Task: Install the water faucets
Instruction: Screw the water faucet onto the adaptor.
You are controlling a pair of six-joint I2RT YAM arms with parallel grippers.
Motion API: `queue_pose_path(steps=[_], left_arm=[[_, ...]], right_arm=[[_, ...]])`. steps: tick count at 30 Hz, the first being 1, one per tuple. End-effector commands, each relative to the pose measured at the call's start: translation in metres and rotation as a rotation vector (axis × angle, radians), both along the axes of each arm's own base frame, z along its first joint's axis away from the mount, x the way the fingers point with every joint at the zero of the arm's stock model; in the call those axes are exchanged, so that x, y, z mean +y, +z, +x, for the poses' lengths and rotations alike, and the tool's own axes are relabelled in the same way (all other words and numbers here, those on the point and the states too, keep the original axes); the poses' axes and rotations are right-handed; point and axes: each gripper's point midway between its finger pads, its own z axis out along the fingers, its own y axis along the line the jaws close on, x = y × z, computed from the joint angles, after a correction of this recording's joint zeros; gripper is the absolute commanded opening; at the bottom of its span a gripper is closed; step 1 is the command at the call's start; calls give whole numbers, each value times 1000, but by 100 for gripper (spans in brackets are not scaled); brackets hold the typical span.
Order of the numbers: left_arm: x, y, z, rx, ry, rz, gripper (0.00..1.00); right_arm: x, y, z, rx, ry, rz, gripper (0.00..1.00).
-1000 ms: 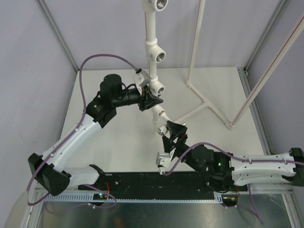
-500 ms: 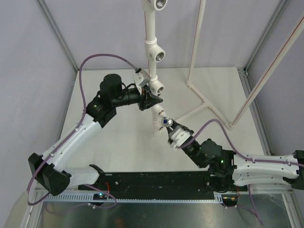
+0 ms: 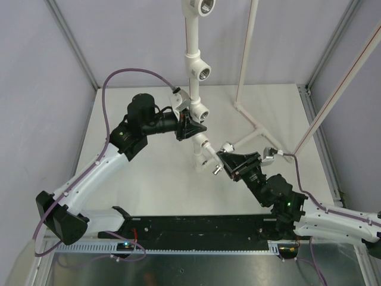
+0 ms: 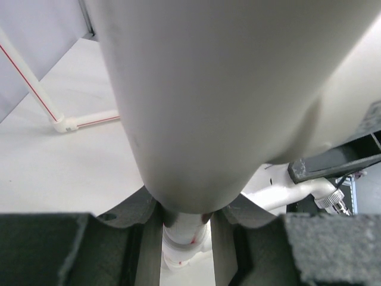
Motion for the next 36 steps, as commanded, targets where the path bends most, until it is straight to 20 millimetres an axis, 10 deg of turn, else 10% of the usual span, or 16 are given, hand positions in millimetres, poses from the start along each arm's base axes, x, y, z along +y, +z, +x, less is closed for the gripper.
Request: queue_pose_path(steps=[1, 5, 11, 18, 26, 36], left_arm=[[0, -35, -16, 230, -30, 62, 9], [0, -34, -16, 226, -27, 61, 9], [0, -33, -17, 225, -32, 58, 9], [-1, -34, -17, 230, -34, 60, 9], [-1, -37, -16, 239, -34, 64, 10], [-2, -37, -15, 242, -30, 64, 11]], right_arm=[[3, 33, -17, 128, 165, 354, 52], [-9, 12, -19, 103, 139, 236, 77], [-69, -45, -13, 76, -52, -70, 82], [-133, -37, -1, -224, -252, -701, 82], [-108, -22, 9, -766, -51, -1541, 84], [-65, 25, -6, -1572, -238, -1925, 90]])
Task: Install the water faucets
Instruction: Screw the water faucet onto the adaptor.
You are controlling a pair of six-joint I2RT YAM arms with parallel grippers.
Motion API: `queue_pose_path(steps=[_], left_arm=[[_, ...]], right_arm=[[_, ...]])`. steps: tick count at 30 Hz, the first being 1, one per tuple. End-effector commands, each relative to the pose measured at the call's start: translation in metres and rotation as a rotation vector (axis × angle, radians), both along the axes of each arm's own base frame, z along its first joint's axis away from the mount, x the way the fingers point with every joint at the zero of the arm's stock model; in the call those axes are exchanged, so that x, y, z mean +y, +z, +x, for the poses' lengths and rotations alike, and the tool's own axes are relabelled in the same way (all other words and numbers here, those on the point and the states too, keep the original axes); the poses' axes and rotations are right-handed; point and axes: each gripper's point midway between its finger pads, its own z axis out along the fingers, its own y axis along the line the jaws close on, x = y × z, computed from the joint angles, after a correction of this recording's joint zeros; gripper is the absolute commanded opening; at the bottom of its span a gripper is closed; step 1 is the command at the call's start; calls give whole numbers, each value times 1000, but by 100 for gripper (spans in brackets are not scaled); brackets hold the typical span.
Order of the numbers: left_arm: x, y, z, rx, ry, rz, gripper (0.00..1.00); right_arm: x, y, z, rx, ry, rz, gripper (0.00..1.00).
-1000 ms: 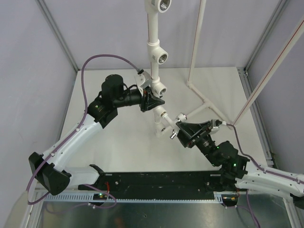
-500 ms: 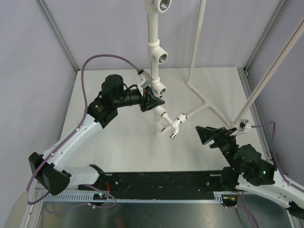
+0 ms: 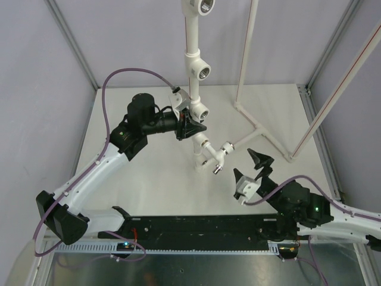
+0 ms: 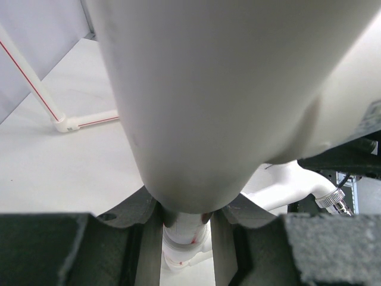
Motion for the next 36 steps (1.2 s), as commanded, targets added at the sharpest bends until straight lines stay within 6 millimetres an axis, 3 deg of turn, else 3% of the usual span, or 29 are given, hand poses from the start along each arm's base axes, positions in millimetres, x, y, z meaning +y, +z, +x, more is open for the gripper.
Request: queue_pose_path(steps=[1, 9, 14, 18, 22, 24, 27, 30, 33, 36], left_arm=[[-1, -37, -16, 241, -31, 65, 11], [-2, -38, -16, 243, -34, 66, 12], [-2, -38, -16, 245, -35, 66, 12], [-2, -37, -17, 242, -35, 65, 12], [-2, -36, -17, 239, -35, 63, 12], [-1, -36, -17, 238, -35, 63, 12], [-1, -36, -17, 238, -33, 63, 12], [-1, -36, -17, 239, -35, 63, 12], [-1, -35, -17, 237, -37, 62, 12], [-1, -36, -17, 238, -35, 63, 12]], right_arm=[[16, 57, -4, -401, 56, -145, 89], [52, 70, -9, -505, 114, -259, 88], [77, 52, -8, -499, 172, -366, 90], [90, 38, -5, -475, 193, -402, 86], [92, 22, 5, -414, 158, -414, 69], [90, 14, 11, -360, 131, -388, 53], [86, 6, 16, -270, 101, -277, 26], [85, 9, 15, -151, 89, -35, 5], [84, 17, 9, 12, 101, 285, 1], [79, 31, 6, 267, 107, 722, 0]])
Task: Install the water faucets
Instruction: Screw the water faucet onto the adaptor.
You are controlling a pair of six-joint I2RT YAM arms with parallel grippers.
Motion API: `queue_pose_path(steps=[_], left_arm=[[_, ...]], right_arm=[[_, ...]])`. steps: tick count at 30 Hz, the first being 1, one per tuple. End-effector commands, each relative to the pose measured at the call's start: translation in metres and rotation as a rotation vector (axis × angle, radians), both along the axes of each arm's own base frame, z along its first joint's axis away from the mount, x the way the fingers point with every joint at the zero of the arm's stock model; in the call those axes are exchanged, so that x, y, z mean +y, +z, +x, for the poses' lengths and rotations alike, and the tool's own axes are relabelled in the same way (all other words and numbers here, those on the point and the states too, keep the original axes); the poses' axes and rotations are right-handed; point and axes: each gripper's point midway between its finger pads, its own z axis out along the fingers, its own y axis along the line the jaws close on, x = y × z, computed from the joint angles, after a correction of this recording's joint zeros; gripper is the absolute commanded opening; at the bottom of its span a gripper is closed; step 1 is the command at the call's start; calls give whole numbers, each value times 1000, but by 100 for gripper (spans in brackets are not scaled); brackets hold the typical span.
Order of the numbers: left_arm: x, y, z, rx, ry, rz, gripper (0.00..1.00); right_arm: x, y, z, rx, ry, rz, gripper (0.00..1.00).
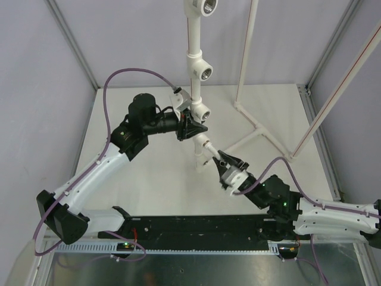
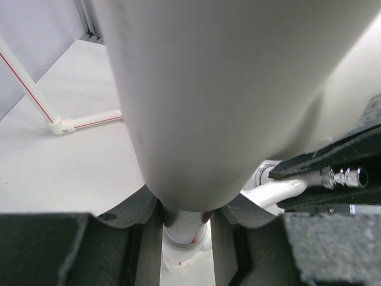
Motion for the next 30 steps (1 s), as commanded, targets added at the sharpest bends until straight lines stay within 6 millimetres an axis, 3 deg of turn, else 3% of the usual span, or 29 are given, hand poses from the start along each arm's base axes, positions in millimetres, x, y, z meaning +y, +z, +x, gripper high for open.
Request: queue_pose_path(steps=[1, 5, 9, 12, 17, 19, 22, 26, 27, 30], left_arm=[[-1, -36, -17, 234, -32, 66, 12], [-1, -37, -17, 234, -30, 68, 12], [-1, -38, -16, 240, -32, 70, 12], [-1, -39, -16, 240, -32, 70, 12], [-1, -39, -15, 238, -28, 71, 13], [-1, -39, -15, 236, -27, 71, 12], [0, -38, -15, 234, -25, 70, 12], [-1, -38, -16, 233, -26, 70, 13], [-1, -38, -16, 234, -27, 70, 13], [0, -38, -16, 233, -26, 69, 13]], right_arm=[[-9, 8, -3, 527, 84, 724, 0], [-25, 11, -4, 931, 234, 1333, 0], [-42, 15, -7, 1149, 448, 1729, 0], [-51, 17, -5, 1238, 555, 1903, 0], [-45, 29, -4, 1296, 611, 1946, 3], [-44, 27, -3, 1333, 594, 1951, 15], [-50, 27, -6, 1281, 560, 1901, 42], [-62, 18, -12, 1093, 417, 1665, 74], [-68, 20, -15, 1063, 393, 1626, 80], [-81, 3, -12, 1010, 172, 1426, 88]])
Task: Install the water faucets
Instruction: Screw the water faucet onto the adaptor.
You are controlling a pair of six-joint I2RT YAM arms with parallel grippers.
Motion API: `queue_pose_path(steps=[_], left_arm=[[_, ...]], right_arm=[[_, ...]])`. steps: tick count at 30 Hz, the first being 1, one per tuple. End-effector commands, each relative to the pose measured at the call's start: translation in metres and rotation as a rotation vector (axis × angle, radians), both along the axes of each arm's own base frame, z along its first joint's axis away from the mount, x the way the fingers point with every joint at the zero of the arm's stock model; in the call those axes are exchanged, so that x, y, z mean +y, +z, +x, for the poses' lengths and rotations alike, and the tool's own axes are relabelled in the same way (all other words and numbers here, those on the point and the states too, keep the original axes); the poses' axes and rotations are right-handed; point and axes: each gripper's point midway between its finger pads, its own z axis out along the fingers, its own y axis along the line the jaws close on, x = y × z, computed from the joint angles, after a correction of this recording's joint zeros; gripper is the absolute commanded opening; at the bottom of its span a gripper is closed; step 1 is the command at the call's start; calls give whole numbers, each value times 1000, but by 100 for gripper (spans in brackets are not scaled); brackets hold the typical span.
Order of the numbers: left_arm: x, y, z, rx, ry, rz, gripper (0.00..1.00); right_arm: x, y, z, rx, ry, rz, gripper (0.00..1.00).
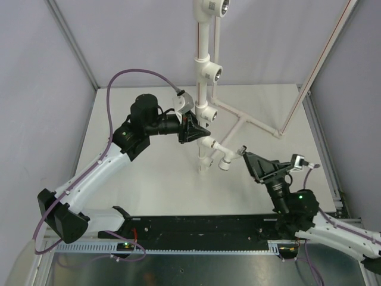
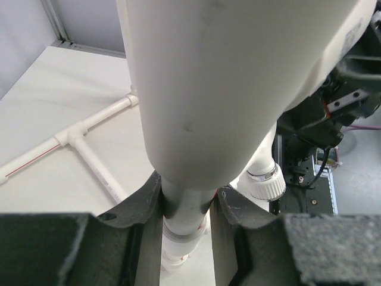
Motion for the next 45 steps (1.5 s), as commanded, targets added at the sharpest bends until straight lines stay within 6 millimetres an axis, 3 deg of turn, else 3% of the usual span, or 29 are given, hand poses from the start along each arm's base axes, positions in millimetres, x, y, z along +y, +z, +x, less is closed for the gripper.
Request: queue_pose_path(steps=[1, 4, 12, 17, 19, 24, 29, 33, 45], left_arm=[[7, -37, -2, 221, 54, 87, 13], [7, -38, -1, 224, 53, 88, 14], [6, -39, -1, 229, 51, 90, 15], [6, -40, -1, 231, 51, 91, 15], [6, -40, -1, 231, 51, 92, 15], [5, -42, 0, 235, 51, 94, 15], [4, -43, 0, 237, 49, 95, 15], [5, -43, 1, 237, 52, 97, 15], [5, -43, 0, 237, 50, 96, 15]], right_arm=[[-12, -27, 1, -7, -103, -428, 90], [-33, -36, 2, -56, -194, -696, 98], [-80, -33, 30, -249, -491, -1500, 99], [-93, -33, 48, -512, -662, -2040, 99], [-91, -30, 49, -661, -716, -2173, 99], [-77, 10, 37, -947, -879, -2100, 99], [-53, 21, 25, -1237, -871, -2159, 99], [-30, 20, 21, -1383, -823, -2194, 100], [23, -9, 19, -1684, -647, -2323, 99]])
